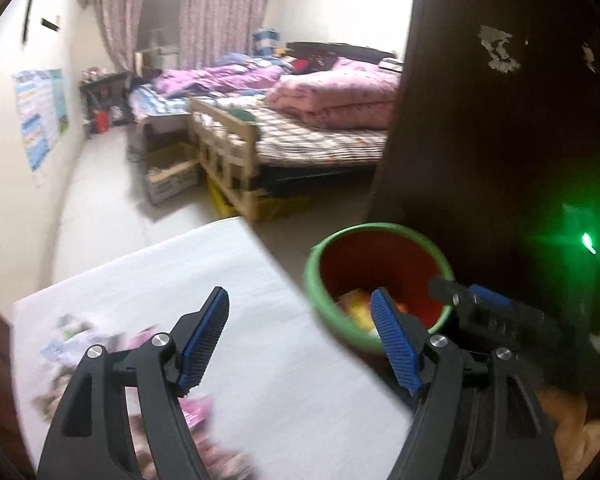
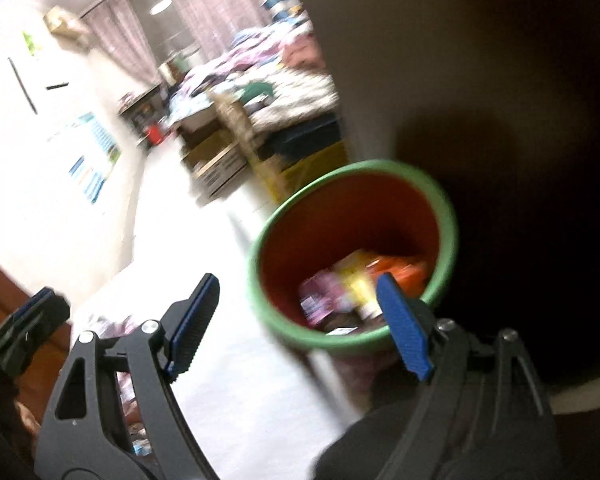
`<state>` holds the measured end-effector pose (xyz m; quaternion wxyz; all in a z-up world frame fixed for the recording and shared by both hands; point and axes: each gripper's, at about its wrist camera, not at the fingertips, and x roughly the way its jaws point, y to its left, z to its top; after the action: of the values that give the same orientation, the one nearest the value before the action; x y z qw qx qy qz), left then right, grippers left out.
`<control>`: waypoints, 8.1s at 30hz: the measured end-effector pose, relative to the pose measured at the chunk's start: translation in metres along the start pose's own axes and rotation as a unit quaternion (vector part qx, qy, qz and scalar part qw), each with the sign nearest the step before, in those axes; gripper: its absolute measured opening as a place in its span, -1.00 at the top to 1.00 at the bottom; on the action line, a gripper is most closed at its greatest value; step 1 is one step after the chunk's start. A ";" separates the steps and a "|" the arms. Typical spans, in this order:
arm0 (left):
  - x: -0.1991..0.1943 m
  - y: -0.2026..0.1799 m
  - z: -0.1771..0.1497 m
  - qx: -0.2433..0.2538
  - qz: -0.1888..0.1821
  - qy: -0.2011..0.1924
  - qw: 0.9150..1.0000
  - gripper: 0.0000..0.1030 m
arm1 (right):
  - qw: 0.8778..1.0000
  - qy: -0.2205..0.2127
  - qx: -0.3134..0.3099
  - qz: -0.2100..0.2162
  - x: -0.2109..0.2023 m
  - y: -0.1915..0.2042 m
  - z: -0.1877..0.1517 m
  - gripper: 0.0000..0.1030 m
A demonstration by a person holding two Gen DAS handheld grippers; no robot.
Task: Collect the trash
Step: 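Release the yellow box and orange bag into the bin, then grasp the pink-white carton with left tool while right tool grasps the pink wrapper, then carry the pink-white carton and pink wrapper over the green-rimmed bin, then open both tools to drop the carton and wrapper into the bin, then move both open tools back over the remaining trash on the table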
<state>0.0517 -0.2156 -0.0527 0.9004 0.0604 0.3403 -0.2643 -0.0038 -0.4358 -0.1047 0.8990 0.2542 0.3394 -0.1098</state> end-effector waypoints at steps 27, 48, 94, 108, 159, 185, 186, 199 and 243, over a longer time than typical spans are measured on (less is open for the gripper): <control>-0.007 0.146 -0.172 -0.041 0.108 0.156 0.981 0.61 | 0.972 0.168 -0.142 0.085 0.039 0.143 -0.083 -0.53; -0.037 0.176 -0.178 -0.136 0.091 0.112 0.980 0.40 | 0.932 0.207 -0.294 0.037 0.170 0.261 -0.091 -0.43; -0.055 0.153 -0.127 -0.128 0.096 0.050 0.986 0.82 | 0.959 0.039 -0.223 0.170 -0.023 0.191 -0.077 0.42; -0.083 0.127 -0.066 -0.126 0.094 -0.032 0.987 0.82 | 0.967 0.004 -0.195 0.165 -0.041 0.167 -0.055 0.42; 0.122 -0.052 0.041 -0.038 -0.115 0.038 0.992 -0.11 | 0.999 -0.043 -0.014 0.030 0.000 -0.049 0.067 -0.18; -0.029 0.049 -0.005 -0.063 0.030 -0.047 0.996 -0.34 | 0.994 0.058 -0.073 0.065 -0.001 0.042 -0.021 -0.28; -0.034 0.058 -0.009 -0.068 0.040 -0.049 0.996 -0.34 | 0.992 0.063 -0.081 0.070 -0.003 0.052 -0.025 -0.28; -0.149 0.129 0.001 -0.174 0.070 -0.015 0.982 -0.62 | 0.979 0.100 -0.155 0.089 0.004 0.126 -0.067 -0.33; -0.173 0.164 -0.056 -0.238 0.178 -0.096 0.950 -0.84 | 0.956 0.175 -0.199 0.121 0.051 0.165 -0.097 -0.41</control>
<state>-0.0049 0.0154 0.0047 0.9494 -0.1216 0.2890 -0.0162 0.0416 -0.2454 -0.1378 0.8643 0.1241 0.4735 0.1161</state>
